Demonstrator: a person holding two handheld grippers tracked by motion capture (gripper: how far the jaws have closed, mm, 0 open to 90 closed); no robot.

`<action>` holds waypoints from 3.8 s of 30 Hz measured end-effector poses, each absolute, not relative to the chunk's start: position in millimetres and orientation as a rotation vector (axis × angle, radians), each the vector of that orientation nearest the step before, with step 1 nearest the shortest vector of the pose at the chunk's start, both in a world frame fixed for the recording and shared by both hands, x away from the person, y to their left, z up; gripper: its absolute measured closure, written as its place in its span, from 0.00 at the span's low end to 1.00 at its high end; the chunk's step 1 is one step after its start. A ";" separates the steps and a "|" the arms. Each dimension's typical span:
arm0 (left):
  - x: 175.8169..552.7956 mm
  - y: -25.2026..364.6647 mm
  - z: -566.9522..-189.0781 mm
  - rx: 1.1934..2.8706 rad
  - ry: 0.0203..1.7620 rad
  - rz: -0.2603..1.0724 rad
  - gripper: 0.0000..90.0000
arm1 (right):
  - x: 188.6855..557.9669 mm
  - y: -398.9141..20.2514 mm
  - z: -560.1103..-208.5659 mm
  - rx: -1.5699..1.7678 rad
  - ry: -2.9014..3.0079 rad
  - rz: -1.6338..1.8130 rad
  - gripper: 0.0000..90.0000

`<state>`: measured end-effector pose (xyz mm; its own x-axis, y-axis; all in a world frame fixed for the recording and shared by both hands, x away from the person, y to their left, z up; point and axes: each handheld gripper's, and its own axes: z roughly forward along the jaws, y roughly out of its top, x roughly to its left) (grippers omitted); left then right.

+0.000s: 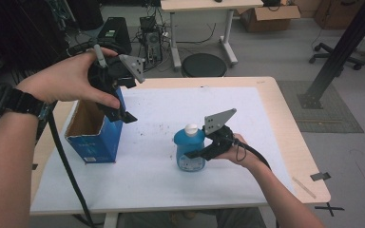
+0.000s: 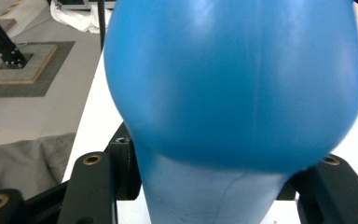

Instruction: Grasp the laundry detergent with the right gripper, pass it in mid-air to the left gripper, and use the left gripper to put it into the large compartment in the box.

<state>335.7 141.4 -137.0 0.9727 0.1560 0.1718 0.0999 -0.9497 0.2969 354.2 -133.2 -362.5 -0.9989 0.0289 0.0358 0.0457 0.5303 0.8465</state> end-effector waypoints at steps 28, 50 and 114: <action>327.0 117.5 -132.2 2.831 0.168 0.288 0.04 | 366.6 -95.1 -270.6 0.122 -2.735 -1.412 0.48; 331.3 81.4 -156.5 2.831 0.127 0.214 0.04 | 361.1 -76.9 -258.9 0.167 -2.727 -1.417 0.48; 336.0 62.9 -164.0 2.866 0.155 0.175 0.32 | 359.3 -76.8 -258.3 0.151 -2.752 -1.412 0.48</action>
<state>336.0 62.9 -164.0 0.9870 0.1217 0.1049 0.0897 -0.9591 0.2686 359.3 -76.8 -258.3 -0.9943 -0.1068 -0.0047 -0.0661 0.5798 0.8120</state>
